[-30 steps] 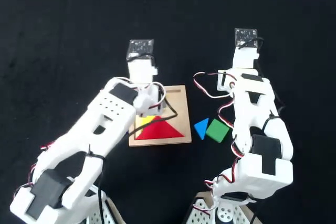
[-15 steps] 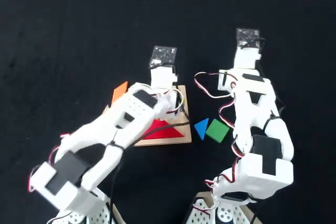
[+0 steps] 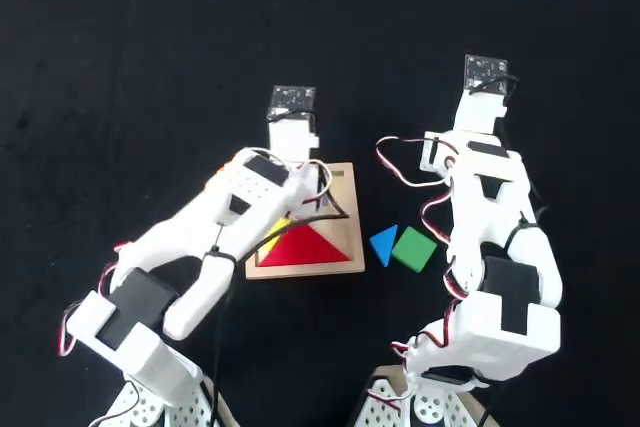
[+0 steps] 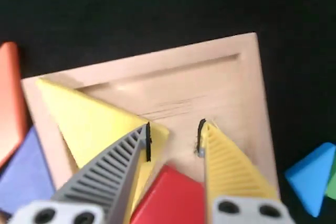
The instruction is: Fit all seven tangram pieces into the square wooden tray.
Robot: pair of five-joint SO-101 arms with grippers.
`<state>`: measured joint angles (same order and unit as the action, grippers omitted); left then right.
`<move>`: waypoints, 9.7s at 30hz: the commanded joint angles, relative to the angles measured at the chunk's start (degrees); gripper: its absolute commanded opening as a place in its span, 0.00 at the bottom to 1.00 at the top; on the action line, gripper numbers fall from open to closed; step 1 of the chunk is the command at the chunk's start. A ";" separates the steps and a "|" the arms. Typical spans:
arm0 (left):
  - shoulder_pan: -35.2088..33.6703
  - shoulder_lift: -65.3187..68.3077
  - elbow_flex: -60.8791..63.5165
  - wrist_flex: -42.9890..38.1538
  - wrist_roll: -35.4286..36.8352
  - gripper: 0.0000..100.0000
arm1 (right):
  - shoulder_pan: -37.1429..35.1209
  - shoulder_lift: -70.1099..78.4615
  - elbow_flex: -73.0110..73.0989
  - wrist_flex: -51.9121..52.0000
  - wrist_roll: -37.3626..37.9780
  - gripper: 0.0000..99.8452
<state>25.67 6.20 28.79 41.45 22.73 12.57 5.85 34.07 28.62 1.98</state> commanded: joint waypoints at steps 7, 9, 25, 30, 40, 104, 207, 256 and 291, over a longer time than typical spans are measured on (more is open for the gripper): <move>1.36 -0.44 -12.35 12.57 -4.31 0.17 | 0.62 -0.66 -3.74 0.18 -0.53 0.01; 2.33 0.00 -13.93 12.40 -4.31 0.17 | 0.62 -0.66 -3.74 0.18 -0.53 0.01; -0.66 10.11 -14.73 11.34 -4.48 0.17 | 0.62 -0.66 -3.74 0.09 -0.53 0.01; 2.24 5.54 -14.02 17.76 -4.57 0.17 | 0.62 -0.66 -3.74 0.00 -0.53 0.01; -1.89 -5.54 -11.91 18.64 -8.79 0.17 | 0.62 -0.66 -3.74 0.09 -0.53 0.01; -30.46 -50.73 29.58 7.47 -20.66 0.18 | -9.93 -10.77 -7.16 20.66 9.85 0.01; -23.96 5.01 -12.88 14.59 -18.29 0.09 | -16.18 -7.25 0.22 11.60 8.44 0.01; -10.59 -82.02 49.89 -21.98 -19.78 0.09 | -27.34 -21.49 -45.76 72.62 10.73 0.20; -4.53 -97.93 60.62 -25.23 -19.52 0.09 | -44.31 -10.07 -58.59 70.95 18.46 0.20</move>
<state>20.66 -84.26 88.84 12.09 3.30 -34.20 -4.88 -21.49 99.21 20.53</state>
